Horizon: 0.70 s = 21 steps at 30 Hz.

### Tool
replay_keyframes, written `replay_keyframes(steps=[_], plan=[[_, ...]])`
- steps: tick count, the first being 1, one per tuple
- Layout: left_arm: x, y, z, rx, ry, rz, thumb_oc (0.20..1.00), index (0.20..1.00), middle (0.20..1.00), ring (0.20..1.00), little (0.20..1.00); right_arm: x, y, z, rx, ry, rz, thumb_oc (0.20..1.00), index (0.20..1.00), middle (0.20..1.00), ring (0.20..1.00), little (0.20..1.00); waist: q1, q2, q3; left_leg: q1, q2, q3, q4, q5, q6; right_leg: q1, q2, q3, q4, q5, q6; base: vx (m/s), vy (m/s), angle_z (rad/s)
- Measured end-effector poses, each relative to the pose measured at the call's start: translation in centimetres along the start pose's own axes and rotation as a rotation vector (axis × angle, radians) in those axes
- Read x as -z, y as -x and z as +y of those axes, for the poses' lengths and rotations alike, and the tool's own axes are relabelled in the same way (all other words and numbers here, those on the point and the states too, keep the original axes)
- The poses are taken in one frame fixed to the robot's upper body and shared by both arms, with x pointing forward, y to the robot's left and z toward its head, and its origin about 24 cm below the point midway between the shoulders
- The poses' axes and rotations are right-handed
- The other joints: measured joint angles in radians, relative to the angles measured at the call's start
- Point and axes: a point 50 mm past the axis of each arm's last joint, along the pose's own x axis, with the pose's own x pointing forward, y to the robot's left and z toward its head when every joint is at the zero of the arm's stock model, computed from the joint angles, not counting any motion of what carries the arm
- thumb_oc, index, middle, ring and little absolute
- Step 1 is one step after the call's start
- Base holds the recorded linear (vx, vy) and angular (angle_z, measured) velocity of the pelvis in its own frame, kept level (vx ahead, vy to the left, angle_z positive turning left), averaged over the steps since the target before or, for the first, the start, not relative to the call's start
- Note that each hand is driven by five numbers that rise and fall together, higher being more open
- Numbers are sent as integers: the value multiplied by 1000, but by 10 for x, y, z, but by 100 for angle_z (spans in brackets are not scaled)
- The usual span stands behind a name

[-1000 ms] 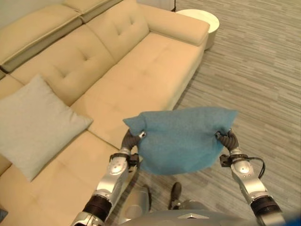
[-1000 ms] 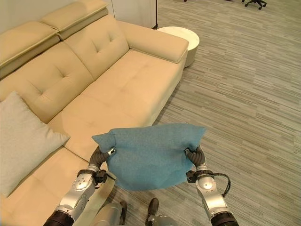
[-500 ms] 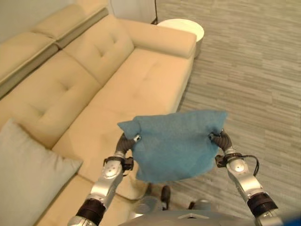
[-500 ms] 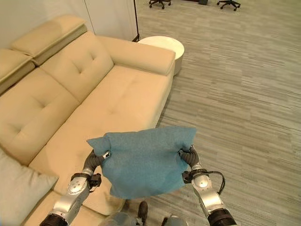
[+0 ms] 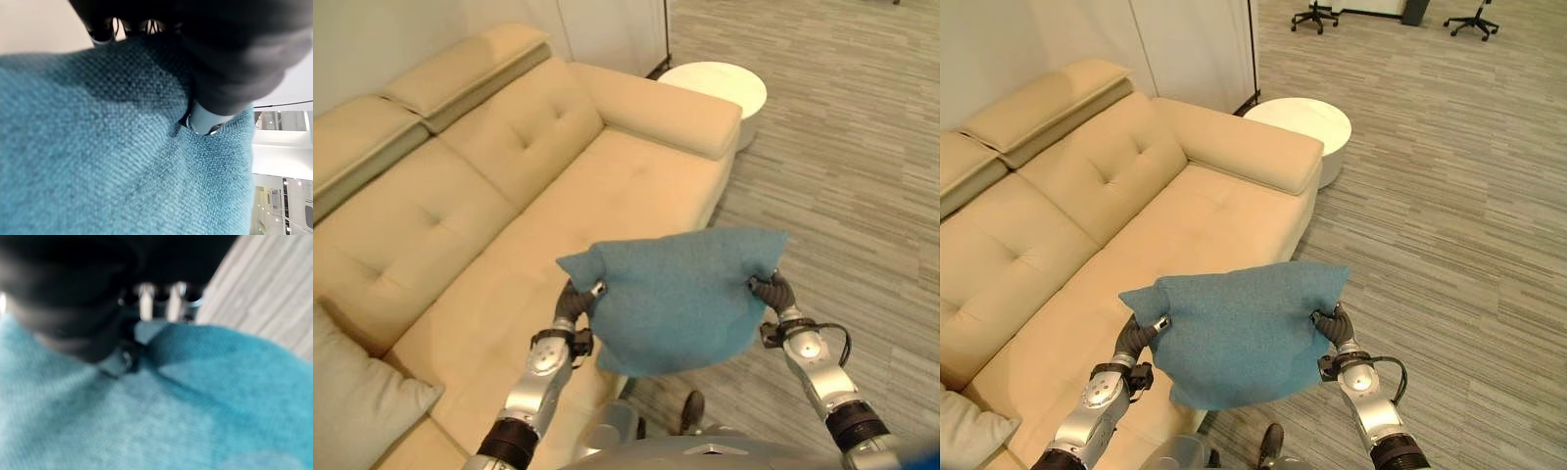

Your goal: Pick up all the scattered cushions and arrange them neatly on the sofa.

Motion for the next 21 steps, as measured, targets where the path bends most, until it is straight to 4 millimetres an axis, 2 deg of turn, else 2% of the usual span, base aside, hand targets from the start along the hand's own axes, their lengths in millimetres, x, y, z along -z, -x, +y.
replay_keyframes(steps=[1,2,3,5,6,7,8,9,10,11,12,13,14,15,16,17,18,19,20,21], plan=[[-1,-1,0,2,-1,-4,200,200,200,200,200,0,0,0,2,-1,0,200,200,200,200,200,-2,-9,5,-11,-8,8,-93,16,-7,24,3,-4,-15,-5,11,222,-6,10],[-2,-2,-2,7,-1,-7,200,200,200,200,200,-1,-1,-2,13,-1,-2,200,200,200,200,200,-16,-15,8,-35,-13,36,-207,62,-11,56,9,-10,-42,-20,25,363,7,-3],[-1,-2,-5,18,-1,-5,200,200,200,200,200,-3,-4,-6,28,11,-10,200,200,200,200,200,-14,0,13,-67,-16,87,-325,136,-10,75,31,-5,-41,-52,37,410,52,-1],[-1,-2,-7,27,-3,-2,200,200,200,200,200,-6,-7,-9,39,22,-15,200,200,200,200,200,-12,33,29,-95,23,219,-306,185,-9,117,68,-7,-41,-83,29,327,74,-11],[0,-1,-6,24,-7,2,200,200,200,200,200,-7,-7,-9,37,22,-17,200,200,200,200,200,-8,42,32,-92,30,240,-304,197,9,140,82,4,-40,-98,38,189,48,-28],[1,0,-4,20,-11,7,200,200,200,200,200,-7,-7,-6,27,23,-18,200,200,200,200,200,3,44,31,-70,24,232,-318,208,22,158,87,9,-34,-106,30,181,34,-43],[3,1,-3,14,-10,13,200,200,200,200,200,-7,-6,-5,22,27,-20,200,200,200,200,200,11,57,23,-42,26,203,-340,229,30,163,99,5,-16,-114,40,287,71,-46],[4,3,-2,12,-9,17,200,200,200,200,200,-7,-6,-4,17,29,-19,200,200,200,200,200,13,75,12,8,29,177,-352,232,30,186,113,5,3,-155,64,289,106,-20],[3,1,-2,11,-12,13,200,200,200,200,200,-6,-5,-3,16,27,-15,200,200,200,200,200,4,70,11,34,14,160,-370,271,116,200,106,2,35,-192,64,253,147,4],[1,0,-3,12,-12,9,200,200,200,200,200,-5,-5,-3,15,28,-8,200,200,200,200,200,3,56,12,56,1,162,-379,260,128,197,89,-1,82,-214,93,249,209,17],[0,-1,-5,17,-9,4,200,200,200,200,200,-6,-6,-6,22,32,-13,200,200,200,200,200,4,61,12,127,-3,150,-423,254,151,114,50,-25,345,-256,162,208,178,28],[-3,-3,-4,20,-15,-5,200,200,200,200,200,-9,-6,-6,21,31,-25,200,200,200,200,200,-7,58,13,171,-11,112,-449,251,155,-2,-13,-58,636,-254,207,205,145,51],[-7,-6,-3,22,-26,-17,200,200,200,200,200,-13,-6,-6,23,28,-43,200,200,200,200,200,-22,43,14,201,-39,79,-452,234,166,-90,-87,-64,844,-247,257,251,26,98],[-12,-9,-4,29,-33,-34,200,200,200,200,200,-16,-7,-8,36,18,-55,200,200,200,200,200,-41,41,18,235,-60,28,-452,209,183,-166,-133,-36,940,-257,251,319,-58,148],[-17,-12,-7,39,-37,-50,200,200,200,200,200,-16,-7,-11,44,20,-55,200,200,200,200,200,-42,60,23,274,-57,-9,-450,195,176,-250,-142,16,869,-269,233,273,-79,140],[-20,-13,-5,35,-37,-63,200,200,200,200,200,-16,-7,-11,40,20,-56,200,200,200,200,200,-40,67,25,284,-45,-43,-448,181,155,-271,-127,37,759,-265,226,215,-99,129],[-24,-15,-5,37,-41,-76,200,200,200,200,200,-17,-7,-11,37,21,-60,200,200,200,200,200,-40,68,27,289,-38,-85,-448,169,139,-290,-115,67,628,-247,215,185,-73,102],[-25,-16,-6,39,-41,-80,200,200,200,200,200,-16,-7,-11,37,20,-58,200,200,200,200,200,-49,69,29,294,-38,-92,-442,166,136,-287,-112,86,493,-218,209,265,-111,105],[-25,-17,-9,40,-30,-80,200,200,200,200,200,-17,-8,-11,35,23,-59,200,200,200,200,200,-46,81,33,299,-26,-158,-429,137,131,-307,-72,158,407,-170,194,242,-97,112],[-25,-19,-11,36,-16,-79,200,200,200,200,200,-16,-8,-12,40,24,-56,200,200,200,200,200,-56,101,41,304,-11,-215,-407,114,123,-310,-21,261,322,-134,190,212,-103,133]])
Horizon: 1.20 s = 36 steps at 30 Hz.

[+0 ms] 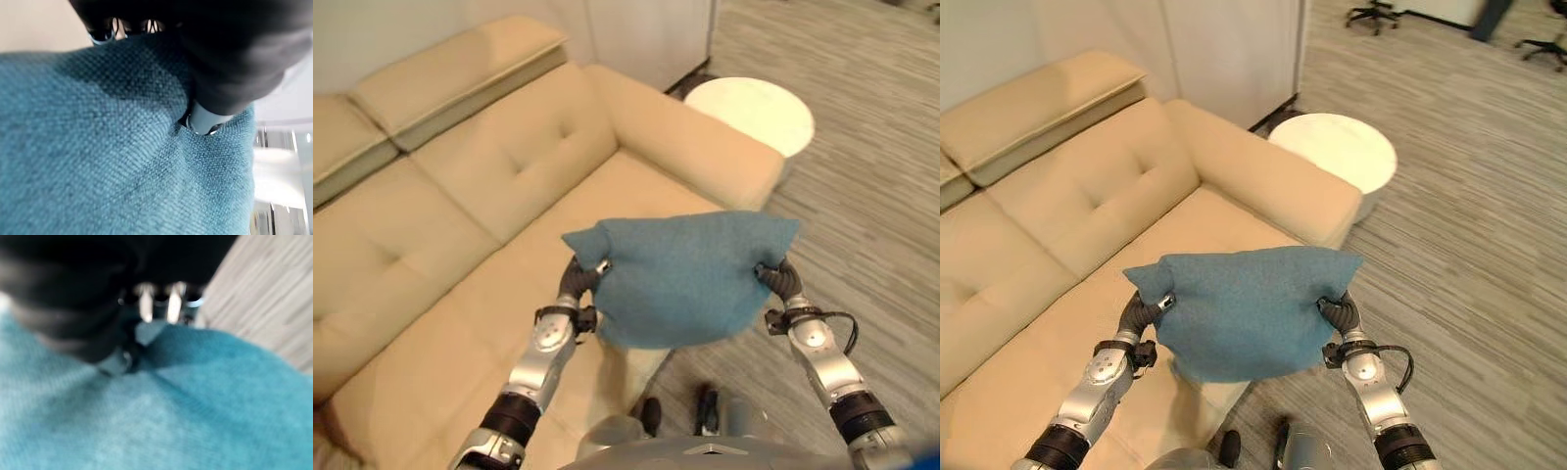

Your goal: Pick up all the scattered cushions and arrange them neatly on the sofa.

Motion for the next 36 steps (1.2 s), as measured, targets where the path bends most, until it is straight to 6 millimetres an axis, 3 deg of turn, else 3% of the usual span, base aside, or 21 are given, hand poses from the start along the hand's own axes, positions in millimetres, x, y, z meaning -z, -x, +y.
replay_keyframes(steps=[1,2,3,4,7,9,14,16,19,20,21,22,23,24,25,27,28,30,33,36], plan=[[0,-2,-2,3,1,1,200,200,200,200,200,3,1,0,3,1,11,200,200,200,200,200,-16,2,2,9,5,-52,13,-11,-10,10,35,117,-99,50,27,247,-193,217],[-1,-8,-7,13,-11,4,200,200,200,200,200,7,1,-2,20,2,27,200,200,200,200,200,-43,-27,7,17,-16,-140,42,-24,-20,37,47,262,-178,114,53,181,-168,245],[0,-10,-10,28,-24,12,200,200,200,200,200,12,4,-4,32,1,47,200,200,200,200,200,-59,-52,5,17,-38,-198,64,-31,-30,65,19,271,-183,121,66,193,-231,294],[3,-8,-15,60,-42,22,200,200,200,200,200,23,12,-7,44,8,85,200,200,200,200,200,-75,-100,-25,25,-79,-227,97,-81,-73,110,-14,239,-190,208,23,75,-102,214],[10,1,-16,56,-27,42,200,200,200,200,200,18,6,-13,54,15,68,200,200,200,200,200,-37,-73,-33,17,1,-191,92,-115,-95,116,38,168,-170,216,-48,109,-188,95],[10,1,-14,50,-25,40,200,200,200,200,200,11,0,-14,53,16,45,200,200,200,200,200,-22,-73,-33,15,34,-189,79,-108,-113,131,53,128,-201,221,-55,65,-128,32],[5,0,-18,63,-15,19,200,200,200,200,200,4,-3,-19,69,17,17,200,200,200,200,200,-41,-83,-46,-14,80,-187,55,-106,-131,155,62,39,-256,231,-64,28,-138,49],[3,0,-19,66,-13,10,200,200,200,200,200,5,-3,-19,70,8,20,200,200,200,200,200,-37,-97,-47,-24,88,-212,34,-91,-154,156,58,15,-277,244,-57,-45,-81,58],[3,0,-20,69,-11,12,200,200,200,200,200,7,-1,-20,71,9,28,200,200,200,200,200,-40,-102,-48,-87,64,-247,78,-62,-176,168,35,-47,-319,260,-61,-114,-29,75],[2,0,-23,77,-6,10,200,200,200,200,200,8,0,-22,79,10,29,200,200,200,200,200,-54,-105,-45,-128,44,-223,109,-40,-186,169,5,-75,-332,260,-60,-67,7,119],[2,-1,-25,83,8,12,200,200,200,200,200,8,0,-24,90,12,31,200,200,200,200,200,-71,-110,-42,-161,32,-144,121,-12,-185,170,-19,-102,-344,263,-62,-35,16,136],[2,-1,-28,87,14,11,200,200,200,200,200,8,0,-27,97,17,31,200,200,200,200,200,-84,-106,-39,-189,42,13,117,-2,-172,173,-38,-142,-351,273,-76,13,47,139],[2,-2,-29,91,19,8,200,200,200,200,200,9,0,-29,106,14,32,200,200,200,200,200,-91,-103,-34,-208,76,173,120,-25,-146,174,-43,-181,-353,272,-101,114,88,148],[0,-2,-23,83,8,6,200,200,200,200,200,7,0,-24,101,-5,27,200,200,200,200,200,-90,-117,-24,-219,134,296,122,-26,-130,160,-64,-225,-330,261,-94,110,77,107],[0,-2,-20,81,0,8,200,200,200,200,200,6,-1,-24,100,-8,24,200,200,200,200,200,-90,-118,-23,-201,133,311,85,-9,-145,157,-73,-225,-321,257,-86,132,102,63],[6,2,-18,77,1,27,200,200,200,200,200,8,1,-21,92,-16,31,200,200,200,200,200,-88,-118,-21,-147,124,322,0,19,-135,190,-84,-220,-349,242,-44,103,124,3],[7,5,-18,79,3,29,200,200,200,200,200,13,5,-18,87,-20,45,200,200,200,200,200,-92,-113,-22,-107,119,325,-56,72,-134,214,-89,-224,-355,230,-23,97,112,8],[7,9,-12,71,-9,30,200,200,200,200,200,17,8,-13,77,-36,60,200,200,200,200,200,-86,-135,-31,-82,95,326,-85,77,-135,204,-99,-197,-348,232,-18,87,125,-4],[10,12,-8,65,-19,40,200,200,200,200,200,18,11,-9,66,-41,65,200,200,200,200,200,-69,-138,-34,-67,87,352,-99,81,-120,216,-104,-178,-362,246,-5,77,132,-24],[14,16,-4,62,-14,53,200,200,200,200,200,18,12,-6,52,-31,66,200,200,200,200,200,-65,-143,-44,-48,70,371,-94,67,-101,223,-110,-145,-361,283,-14,58,153,-19]])
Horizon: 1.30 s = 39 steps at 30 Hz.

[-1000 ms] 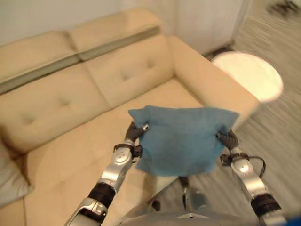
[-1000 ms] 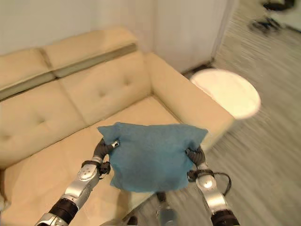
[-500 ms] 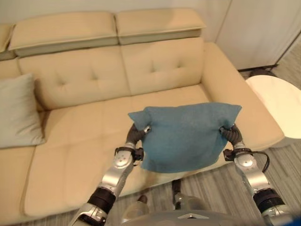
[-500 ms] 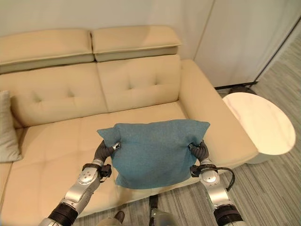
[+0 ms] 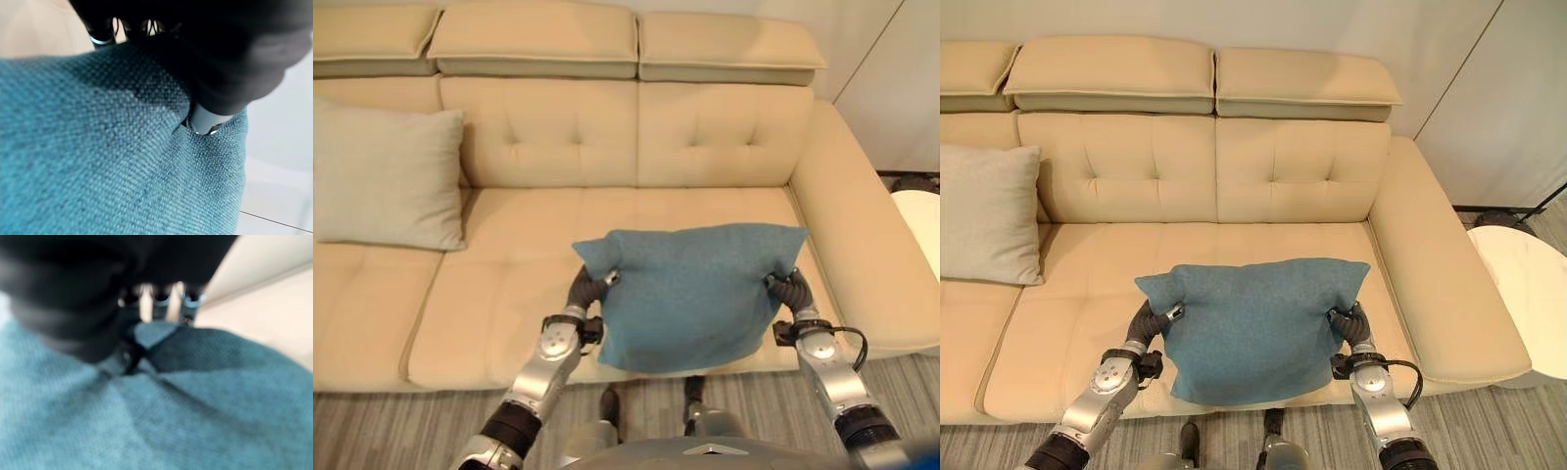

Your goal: Pick up all the scattered cushions and arrange them neatly on the sofa.

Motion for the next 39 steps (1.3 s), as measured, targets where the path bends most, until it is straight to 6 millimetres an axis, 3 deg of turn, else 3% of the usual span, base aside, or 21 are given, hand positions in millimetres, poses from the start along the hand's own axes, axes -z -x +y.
replay_keyframes(steps=[6,8,10,15,21,27,30,32,39], plan=[[-7,-3,9,-29,-3,-24,200,200,200,200,200,-11,-5,6,-20,-4,-38,200,200,200,200,200,0,3,-3,12,-10,3,2,-10,14,-35,-5,6,74,-1,2,48,106,-12],[-10,-4,13,-37,-13,-33,200,200,200,200,200,-12,-5,9,-24,-17,-41,200,200,200,200,200,-4,-4,-6,26,-15,0,-8,-20,17,-50,-16,66,119,-38,40,129,28,-4],[-11,-4,16,-43,-28,-36,200,200,200,200,200,-13,-5,11,-29,-20,-43,200,200,200,200,200,-4,-4,-8,35,-30,-2,-17,-21,18,-49,-28,103,118,-60,57,138,-13,10],[-18,-7,16,-59,-30,-63,200,200,200,200,200,-15,-7,10,-31,-8,-51,200,200,200,200,200,-2,20,-8,12,-20,-63,-24,-5,8,12,-21,66,21,-49,51,136,-56,34],[-44,-22,15,-99,-63,-153,200,200,200,200,200,-58,-29,1,-8,34,-193,200,200,200,200,200,9,42,-5,-19,22,-124,-40,14,-19,21,16,24,-3,-55,35,65,-42,29],[-101,-45,11,-141,-68,-335,200,200,200,200,200,-117,-48,-6,52,24,-371,200,200,200,200,200,10,59,-1,-118,29,-161,-29,36,-38,-59,28,-9,-2,-47,16,-25,6,15],[-120,-50,12,-161,-72,-394,200,200,200,200,200,-133,-52,-8,69,21,-414,200,200,200,200,200,15,74,11,-141,32,-164,-23,40,-39,-75,29,-10,-2,-46,14,-73,22,8],[-144,-61,12,-176,-91,-451,200,200,200,200,200,-158,-61,-12,87,33,-468,200,200,200,200,200,14,81,20,-192,32,-169,-4,40,-41,-112,26,-15,-2,-38,6,-47,27,9],[-206,-86,12,-232,-159,-553,200,200,200,200,200,-213,-82,-10,141,16,-529,200,200,200,200,200,7,79,53,-306,32,-164,21,51,-51,-219,31,-11,-2,-13,-5,-63,31,-1]])
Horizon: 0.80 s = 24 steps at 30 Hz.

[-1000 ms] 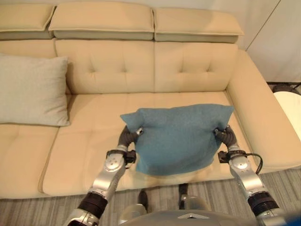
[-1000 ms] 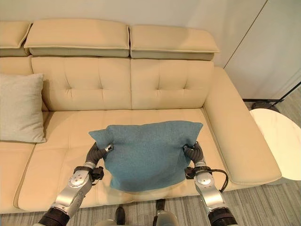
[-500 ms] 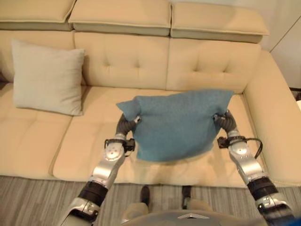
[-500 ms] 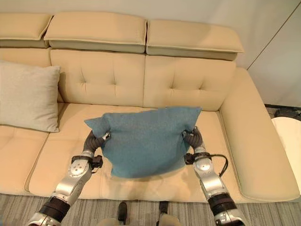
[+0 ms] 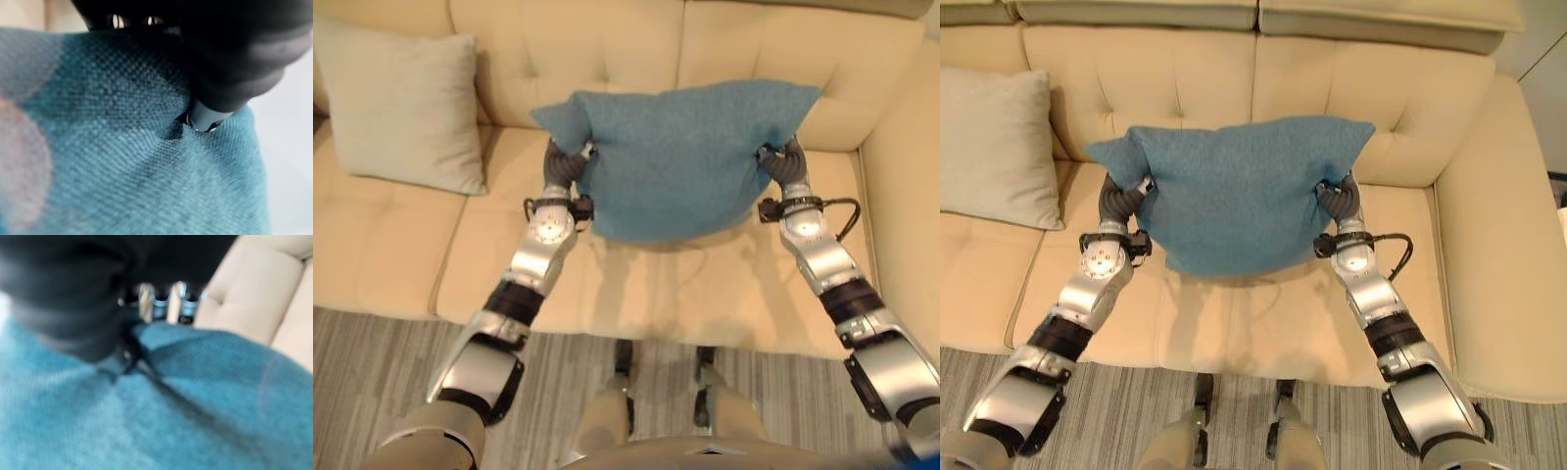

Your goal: Pick up all the scattered cushions and arrange them neatly on the sofa.

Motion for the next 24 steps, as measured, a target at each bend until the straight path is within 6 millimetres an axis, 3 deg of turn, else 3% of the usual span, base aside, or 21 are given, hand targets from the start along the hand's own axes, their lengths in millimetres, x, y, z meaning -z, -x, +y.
replay_keyframes(steps=[10,11,13,20,22,23,24], plan=[[-51,-45,-1,-65,-46,-100,200,200,200,200,200,-36,-30,0,77,5,-59,200,200,200,200,200,-20,-5,44,-58,-1,10,14,4,-1,-61,0,15,0,10,-7,-36,31,-4],[-67,-55,0,-74,-74,-132,200,200,200,200,200,-50,-38,-2,104,-3,-82,200,200,200,200,200,-24,-5,44,-81,-2,10,16,4,-1,-83,-2,15,0,11,-9,-26,47,-1],[-78,-58,1,-78,-67,-167,200,200,200,200,200,-58,-41,-4,129,-12,-105,200,200,200,200,200,-24,-4,46,-91,-3,14,17,4,-1,-95,-3,17,0,15,-9,-10,39,-4],[-77,-58,4,-89,-72,-164,200,200,200,200,200,-57,-39,1,120,-7,-103,200,200,200,200,200,-21,-7,54,-109,-13,30,73,-6,-16,-93,-14,41,1,16,-10,4,23,-5],[-76,-58,5,-91,-72,-161,200,200,200,200,200,-56,-39,1,118,-5,-98,200,200,200,200,200,-21,-32,73,-178,-24,28,215,-33,-44,-88,-33,45,1,26,-22,-5,2,5],[-72,-56,4,-89,-74,-153,200,200,200,200,200,-53,-40,1,118,3,-88,200,200,200,200,200,-24,-44,81,-207,-36,18,197,-47,-22,-89,-40,51,2,26,-22,-14,2,-14],[-70,-56,5,-97,-75,-148,200,200,200,200,200,-54,-40,2,110,8,-92,200,200,200,200,200,-15,-25,84,-182,-18,3,107,37,-17,-89,-12,55,2,24,-19,-8,-3,-25]])
